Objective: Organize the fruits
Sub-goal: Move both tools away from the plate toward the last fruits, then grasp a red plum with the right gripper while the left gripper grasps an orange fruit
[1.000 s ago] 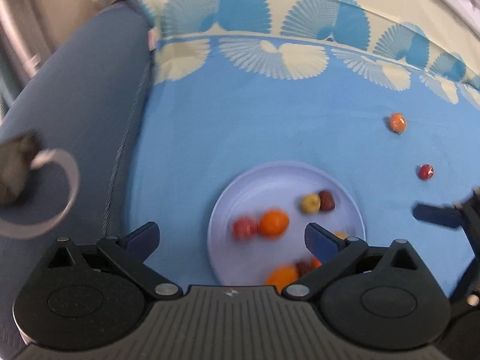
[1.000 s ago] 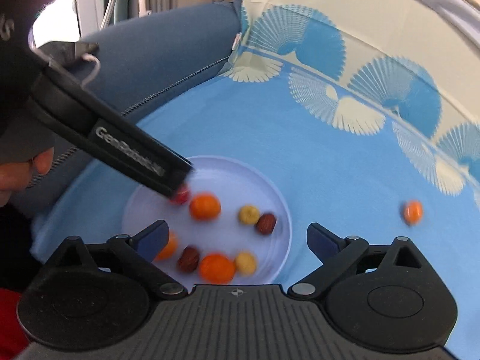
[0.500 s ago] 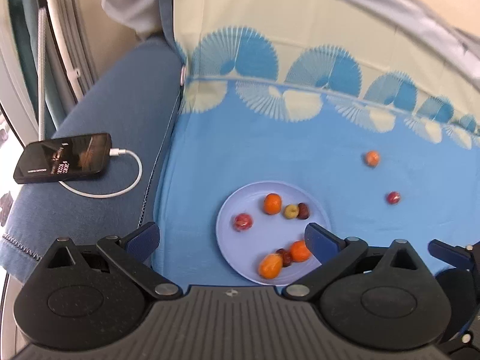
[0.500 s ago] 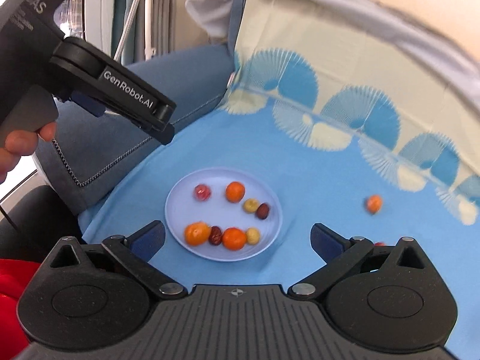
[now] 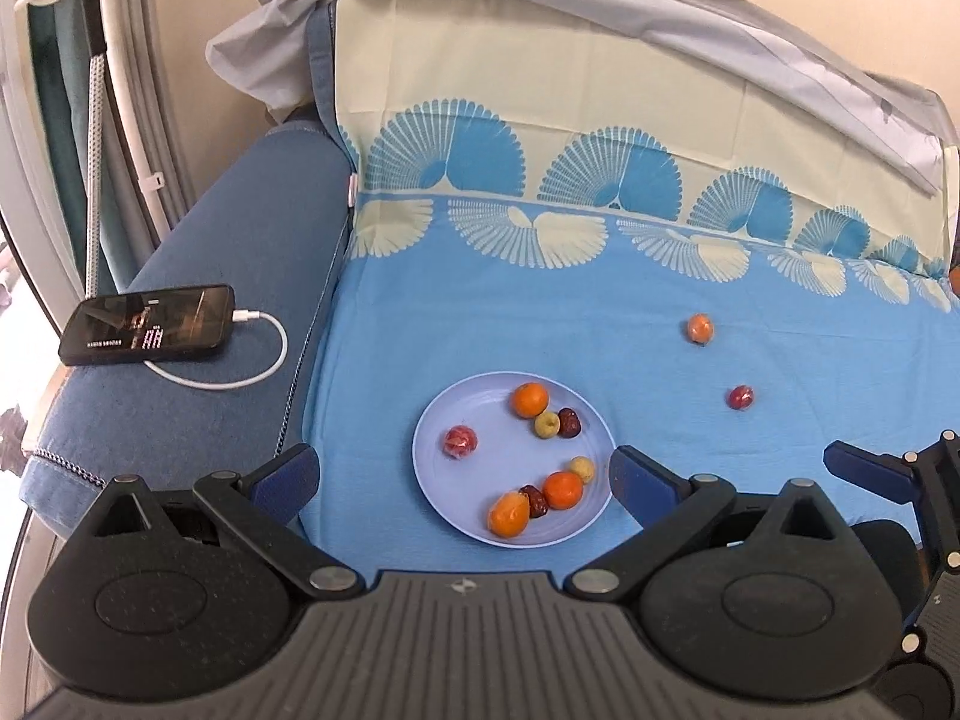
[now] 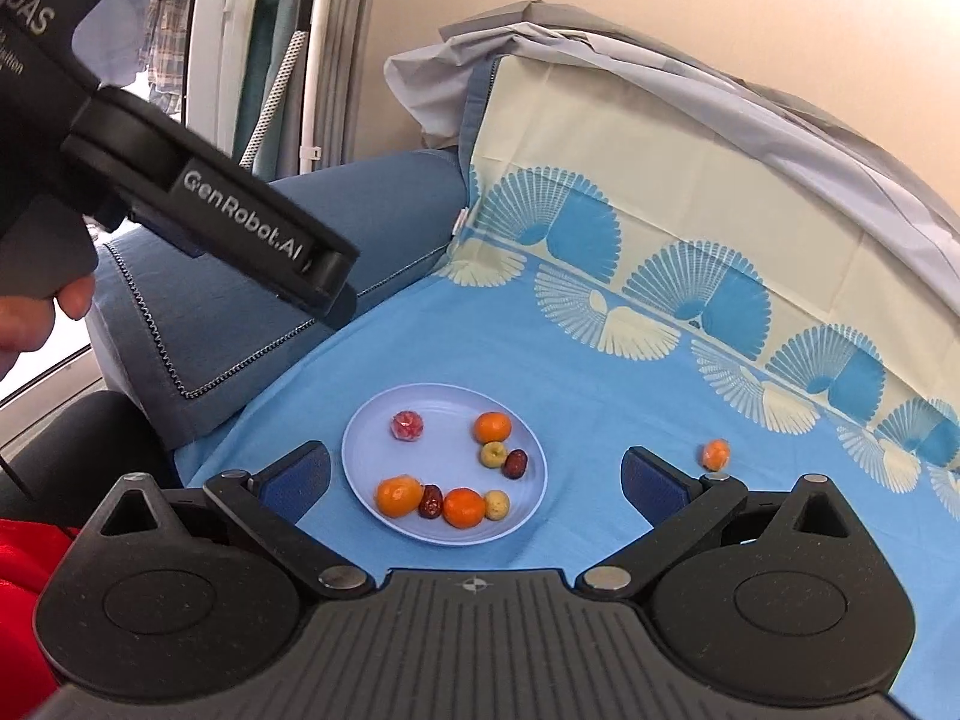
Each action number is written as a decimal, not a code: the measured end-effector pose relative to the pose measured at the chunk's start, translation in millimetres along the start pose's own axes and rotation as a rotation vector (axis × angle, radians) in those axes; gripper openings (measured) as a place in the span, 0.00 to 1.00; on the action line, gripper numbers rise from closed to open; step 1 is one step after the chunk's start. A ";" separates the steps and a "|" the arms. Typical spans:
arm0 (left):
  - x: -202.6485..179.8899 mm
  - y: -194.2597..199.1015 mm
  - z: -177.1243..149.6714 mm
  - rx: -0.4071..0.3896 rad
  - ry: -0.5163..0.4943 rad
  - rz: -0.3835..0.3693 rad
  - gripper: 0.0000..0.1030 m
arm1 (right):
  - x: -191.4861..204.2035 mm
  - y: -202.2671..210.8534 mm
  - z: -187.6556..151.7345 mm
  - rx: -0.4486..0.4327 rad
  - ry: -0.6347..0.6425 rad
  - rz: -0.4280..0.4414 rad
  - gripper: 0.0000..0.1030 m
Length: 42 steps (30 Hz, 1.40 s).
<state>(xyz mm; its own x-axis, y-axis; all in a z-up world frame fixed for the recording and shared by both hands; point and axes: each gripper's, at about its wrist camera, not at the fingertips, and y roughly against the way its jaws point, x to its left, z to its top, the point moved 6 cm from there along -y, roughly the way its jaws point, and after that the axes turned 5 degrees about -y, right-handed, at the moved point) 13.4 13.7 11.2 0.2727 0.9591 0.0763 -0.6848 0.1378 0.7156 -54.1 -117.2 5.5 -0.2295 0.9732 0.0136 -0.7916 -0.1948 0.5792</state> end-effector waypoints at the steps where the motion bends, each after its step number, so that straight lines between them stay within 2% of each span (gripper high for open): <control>1: 0.2 0.2 1.1 -0.003 -0.002 0.002 1.00 | -0.6 0.5 0.5 -0.002 -0.001 -0.002 0.99; 18: -1.5 -4.7 -5.4 0.015 -0.008 0.007 1.00 | -3.7 3.9 -1.7 -0.014 -0.021 -0.023 0.99; 28: -14.7 -44.9 -8.5 0.123 -0.036 0.014 1.00 | -29.1 -21.3 -20.0 0.032 -0.089 -0.071 0.99; 32: -27.6 -64.7 -2.4 0.161 -0.061 0.019 1.00 | -57.2 -39.6 -34.3 0.050 -0.163 -0.126 0.99; 34: -35.2 -77.0 2.8 0.176 -0.070 0.014 1.00 | -81.7 -49.4 -41.7 0.037 -0.211 -0.185 0.99; 38: -54.9 -106.3 18.7 0.181 -0.074 -0.022 1.00 | -153.9 -77.3 -63.7 0.023 -0.353 -0.318 0.99; 42: -85.3 -146.9 40.0 0.153 -0.130 -0.031 1.00 | -214.9 -111.8 -94.6 0.046 -0.393 -0.390 0.99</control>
<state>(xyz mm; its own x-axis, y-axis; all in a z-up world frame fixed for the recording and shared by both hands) 117.7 -98.3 -72.7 0.3843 0.9134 0.1344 -0.5665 0.1183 0.8155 30.2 -316.1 -139.3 0.3111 0.9462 0.0891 -0.7481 0.1860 0.6370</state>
